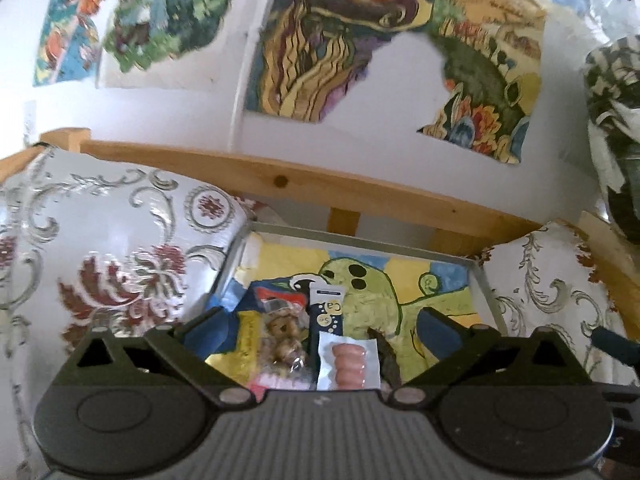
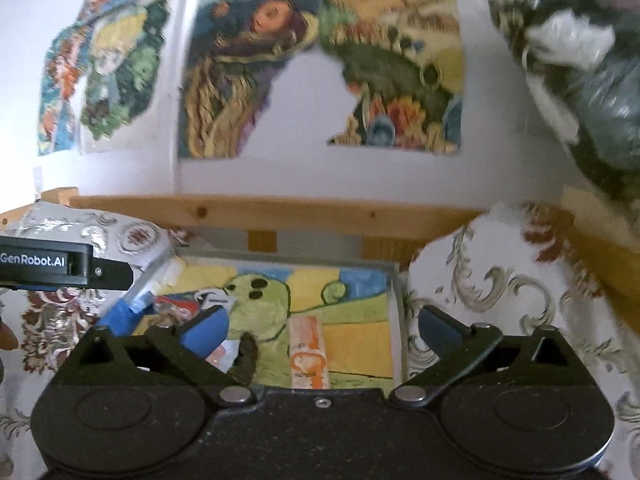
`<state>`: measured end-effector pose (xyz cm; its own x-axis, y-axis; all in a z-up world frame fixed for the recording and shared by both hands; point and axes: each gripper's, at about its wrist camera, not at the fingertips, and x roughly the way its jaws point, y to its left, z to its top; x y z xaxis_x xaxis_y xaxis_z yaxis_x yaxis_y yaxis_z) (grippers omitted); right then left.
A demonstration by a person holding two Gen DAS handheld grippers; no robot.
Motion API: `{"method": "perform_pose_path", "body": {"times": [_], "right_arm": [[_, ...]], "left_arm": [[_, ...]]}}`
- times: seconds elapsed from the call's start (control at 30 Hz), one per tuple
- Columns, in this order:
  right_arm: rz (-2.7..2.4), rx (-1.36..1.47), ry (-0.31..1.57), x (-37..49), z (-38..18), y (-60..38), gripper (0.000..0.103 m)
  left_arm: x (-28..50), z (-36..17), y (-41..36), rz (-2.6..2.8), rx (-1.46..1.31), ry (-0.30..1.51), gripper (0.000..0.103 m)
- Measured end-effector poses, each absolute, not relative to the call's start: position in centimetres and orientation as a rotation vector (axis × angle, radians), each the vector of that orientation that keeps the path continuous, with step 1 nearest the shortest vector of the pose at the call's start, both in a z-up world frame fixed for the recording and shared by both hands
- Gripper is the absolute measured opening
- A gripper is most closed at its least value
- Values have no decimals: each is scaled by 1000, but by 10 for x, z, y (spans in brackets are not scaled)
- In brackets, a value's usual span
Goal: Organize snacks
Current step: 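Lower the sausages into the tray and open the left tool while the right tool releases the wafer bar, then lift both open tools away from the tray toward the remaining snacks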
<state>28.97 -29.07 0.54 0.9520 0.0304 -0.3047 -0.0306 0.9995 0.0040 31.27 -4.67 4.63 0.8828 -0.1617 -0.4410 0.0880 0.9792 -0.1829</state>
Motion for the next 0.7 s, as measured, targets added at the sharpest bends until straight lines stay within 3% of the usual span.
{"method": "perform_pose_path", "body": {"times": [0.7], "right_arm": [[-45, -7, 267, 135, 2, -292, 102]], "left_arm": [[173, 35, -38, -160, -122, 401, 103]]}}
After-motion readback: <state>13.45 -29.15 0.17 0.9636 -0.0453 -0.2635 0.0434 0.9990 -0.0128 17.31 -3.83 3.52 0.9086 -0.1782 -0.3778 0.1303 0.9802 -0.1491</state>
